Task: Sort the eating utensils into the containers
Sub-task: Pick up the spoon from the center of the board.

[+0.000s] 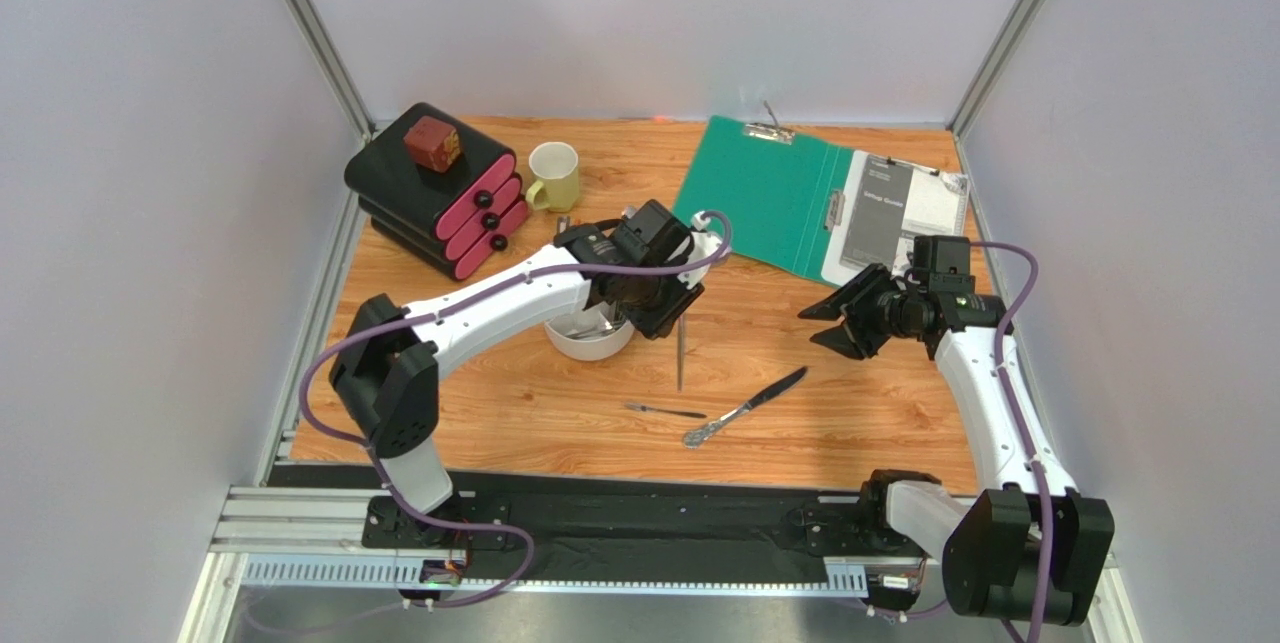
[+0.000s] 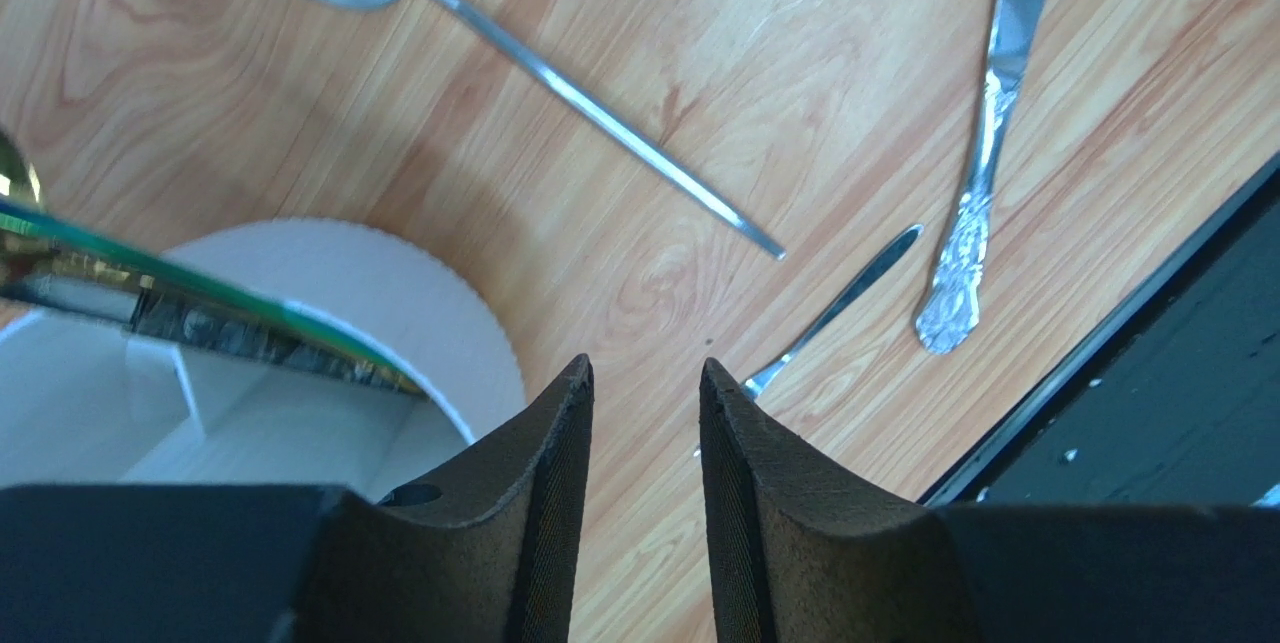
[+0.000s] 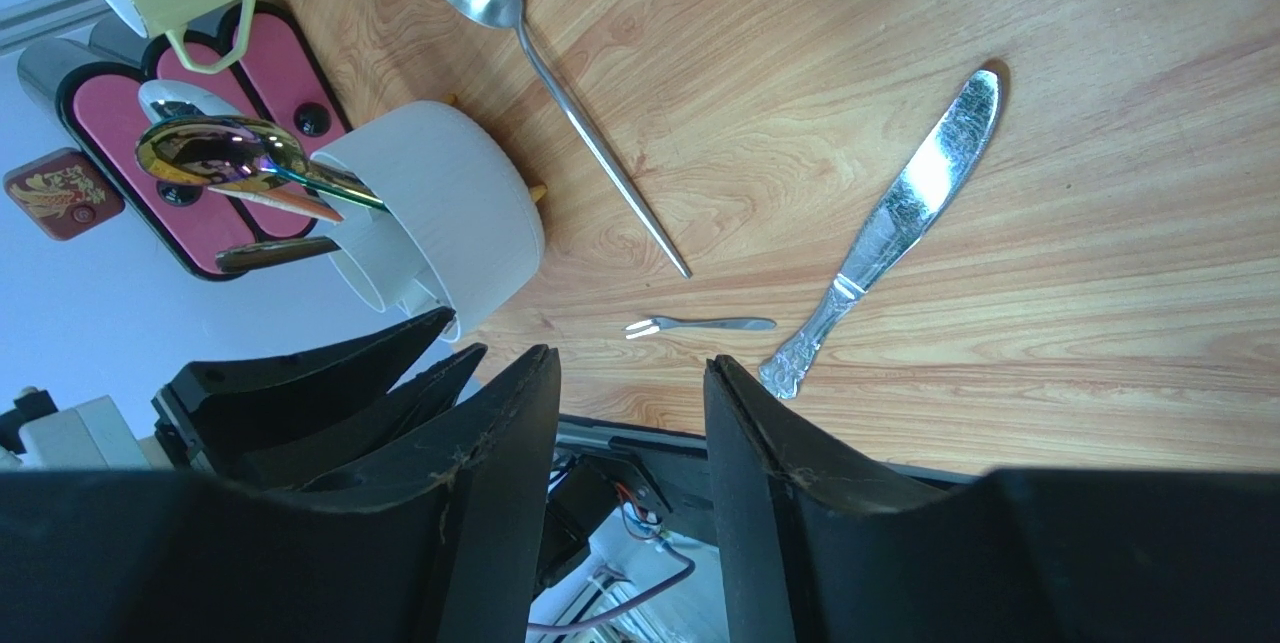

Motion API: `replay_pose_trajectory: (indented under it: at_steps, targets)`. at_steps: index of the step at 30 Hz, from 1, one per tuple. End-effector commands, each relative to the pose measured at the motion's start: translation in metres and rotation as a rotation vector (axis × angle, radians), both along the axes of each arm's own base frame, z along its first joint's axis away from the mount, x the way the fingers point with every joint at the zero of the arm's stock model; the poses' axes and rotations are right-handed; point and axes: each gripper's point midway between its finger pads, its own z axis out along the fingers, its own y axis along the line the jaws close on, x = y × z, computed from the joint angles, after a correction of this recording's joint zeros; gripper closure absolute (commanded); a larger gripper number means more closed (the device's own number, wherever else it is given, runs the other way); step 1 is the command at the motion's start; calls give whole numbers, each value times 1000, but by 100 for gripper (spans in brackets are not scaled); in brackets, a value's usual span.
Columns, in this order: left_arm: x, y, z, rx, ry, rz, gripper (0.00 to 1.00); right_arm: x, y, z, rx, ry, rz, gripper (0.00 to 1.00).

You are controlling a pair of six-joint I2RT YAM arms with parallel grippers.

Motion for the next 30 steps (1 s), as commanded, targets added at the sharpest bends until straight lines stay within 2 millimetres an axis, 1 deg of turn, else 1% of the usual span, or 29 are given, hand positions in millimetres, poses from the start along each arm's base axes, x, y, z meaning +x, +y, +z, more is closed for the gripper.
replay_pose_trajectory:
  at_steps: [1,2,3,4,5,6,7,8,9,10,11,13,15,16,17,18,21,24,27,28,29,30]
  targets:
    - [7,-34,29,-103,12,15,62,4,4,4,12,-36,16,55]
    - [10,-38,25,-104,20,30,62,4,4,4,14,-37,14,55]
    - [12,-43,10,-88,51,55,62,5,4,3,16,-36,16,55]
    - [17,-48,9,-91,54,65,63,5,4,4,18,-38,17,55]
    - [19,-48,2,-69,65,84,63,5,4,3,16,-37,19,55]
    - [24,-48,-14,-28,77,108,64,5,4,4,19,-38,21,55]
    - [30,-50,-13,-21,64,119,64,6,5,4,19,-38,24,55]
    - [30,-46,-17,12,71,125,64,6,4,4,17,-39,26,55]
    - [31,-44,-27,52,69,105,65,5,4,3,14,-37,28,55]
    - [32,-43,-30,75,60,88,65,5,4,3,11,-36,30,55]
    - [29,-39,-34,110,63,75,65,5,4,2,10,-32,31,55]
    - [24,-28,-48,173,87,57,67,4,4,0,11,-24,29,55]
    - [16,-26,-50,161,113,56,68,4,4,-1,10,-26,27,55]
    - [9,-21,-58,172,135,58,69,3,4,-1,10,-25,27,55]
    - [6,-18,-60,173,147,67,69,3,4,-2,10,-25,28,55]
    - [-1,-11,-69,195,165,69,70,3,4,-2,11,-24,26,55]
    - [-7,-3,-78,212,170,65,71,2,4,-3,16,-21,27,55]
    - [-8,-3,-83,212,173,52,72,2,5,-5,21,-16,28,55]
    - [-8,-8,-89,204,184,29,74,2,6,-6,25,-11,32,55]
    - [-9,-11,-91,201,187,24,74,2,6,-7,24,-7,33,55]
    - [-11,-14,-96,200,202,16,75,2,6,-6,27,-9,33,55]
    - [-10,-20,-95,188,196,6,75,2,6,-5,27,-9,33,55]
